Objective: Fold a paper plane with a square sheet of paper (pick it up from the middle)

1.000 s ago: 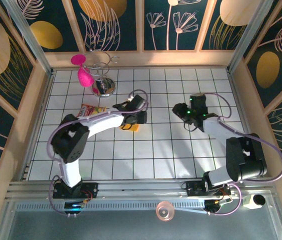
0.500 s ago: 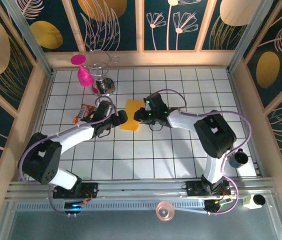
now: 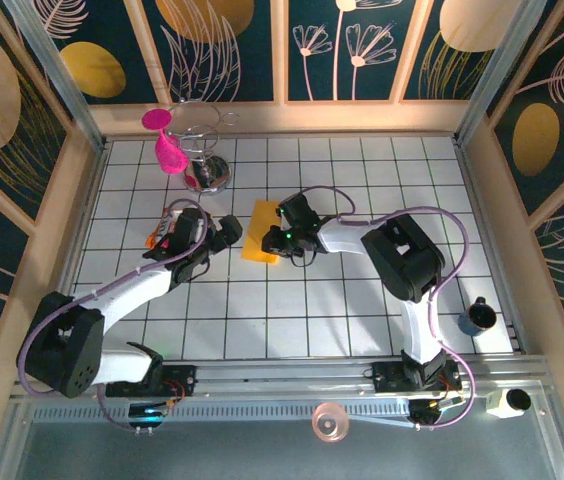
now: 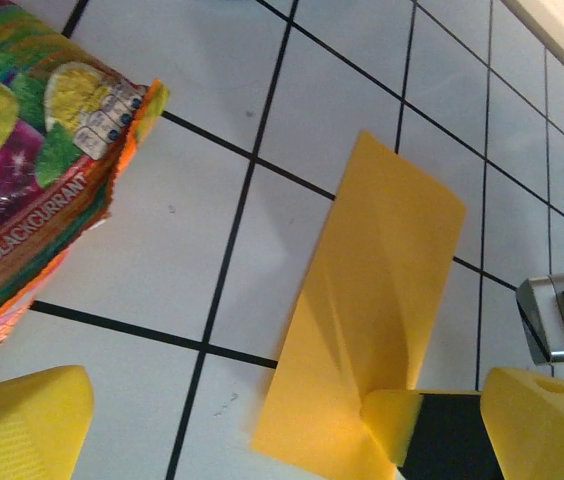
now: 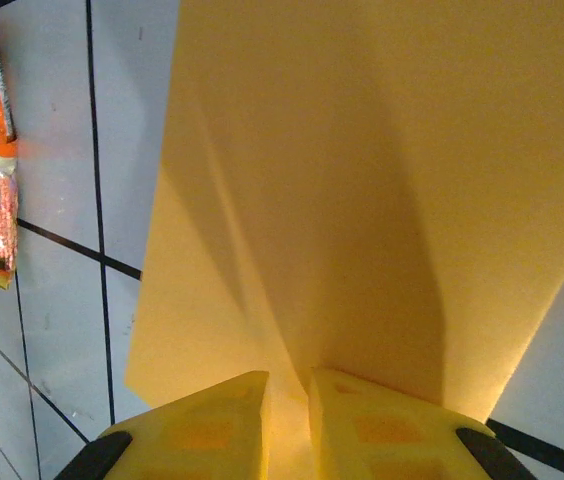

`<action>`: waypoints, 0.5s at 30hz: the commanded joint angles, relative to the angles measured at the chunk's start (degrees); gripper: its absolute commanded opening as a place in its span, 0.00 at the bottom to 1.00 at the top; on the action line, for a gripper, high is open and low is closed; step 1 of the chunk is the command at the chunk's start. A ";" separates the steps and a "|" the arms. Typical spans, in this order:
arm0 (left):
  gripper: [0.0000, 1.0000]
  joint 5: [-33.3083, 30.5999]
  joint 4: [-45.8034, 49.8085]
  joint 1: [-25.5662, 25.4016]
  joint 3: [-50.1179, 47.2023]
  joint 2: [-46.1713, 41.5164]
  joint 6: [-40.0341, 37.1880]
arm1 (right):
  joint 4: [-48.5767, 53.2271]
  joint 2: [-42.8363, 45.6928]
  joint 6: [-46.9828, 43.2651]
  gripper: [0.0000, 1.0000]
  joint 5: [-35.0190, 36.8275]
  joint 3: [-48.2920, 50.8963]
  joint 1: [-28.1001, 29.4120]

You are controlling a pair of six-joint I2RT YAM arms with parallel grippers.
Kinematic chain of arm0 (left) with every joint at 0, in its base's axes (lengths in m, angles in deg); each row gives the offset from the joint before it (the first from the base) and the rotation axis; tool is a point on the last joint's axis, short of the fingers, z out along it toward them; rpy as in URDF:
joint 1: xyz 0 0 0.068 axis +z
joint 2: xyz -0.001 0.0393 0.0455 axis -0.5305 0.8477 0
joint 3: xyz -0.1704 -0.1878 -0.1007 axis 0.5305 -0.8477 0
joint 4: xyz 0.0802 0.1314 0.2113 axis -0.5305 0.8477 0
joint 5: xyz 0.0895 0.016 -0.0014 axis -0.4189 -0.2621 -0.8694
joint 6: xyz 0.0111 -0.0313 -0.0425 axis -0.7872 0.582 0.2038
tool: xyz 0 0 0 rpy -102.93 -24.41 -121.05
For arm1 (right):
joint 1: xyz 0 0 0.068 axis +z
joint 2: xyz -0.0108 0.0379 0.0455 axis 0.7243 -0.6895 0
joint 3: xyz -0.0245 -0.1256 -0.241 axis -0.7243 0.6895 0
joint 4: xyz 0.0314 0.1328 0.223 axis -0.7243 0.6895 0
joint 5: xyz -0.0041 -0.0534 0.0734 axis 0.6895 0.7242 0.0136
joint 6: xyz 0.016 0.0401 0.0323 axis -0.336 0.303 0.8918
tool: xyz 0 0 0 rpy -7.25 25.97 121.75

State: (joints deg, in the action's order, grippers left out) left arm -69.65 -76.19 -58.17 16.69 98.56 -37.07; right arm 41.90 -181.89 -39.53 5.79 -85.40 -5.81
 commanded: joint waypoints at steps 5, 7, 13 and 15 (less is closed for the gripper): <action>0.98 9.51 -6.26 0.33 -0.23 2.69 -1.46 | 6.39 2.18 -13.16 0.16 1.15 8.49 -1.62; 0.98 12.74 -8.41 0.29 -0.58 3.46 -1.82 | 6.25 4.24 -15.64 0.15 1.02 11.45 -2.55; 0.95 20.53 -13.28 0.29 -0.94 6.26 -0.46 | 1.13 13.07 -10.75 0.16 -5.57 10.44 -4.52; 0.93 23.15 -16.30 0.32 -1.87 7.04 1.44 | -3.05 14.82 -5.28 0.18 -5.99 9.80 -4.31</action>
State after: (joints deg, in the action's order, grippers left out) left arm -52.78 -86.59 -58.17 16.17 104.39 -37.53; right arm 42.38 -171.16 -50.05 2.40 -74.25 -10.07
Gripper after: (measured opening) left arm 0.937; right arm 0.174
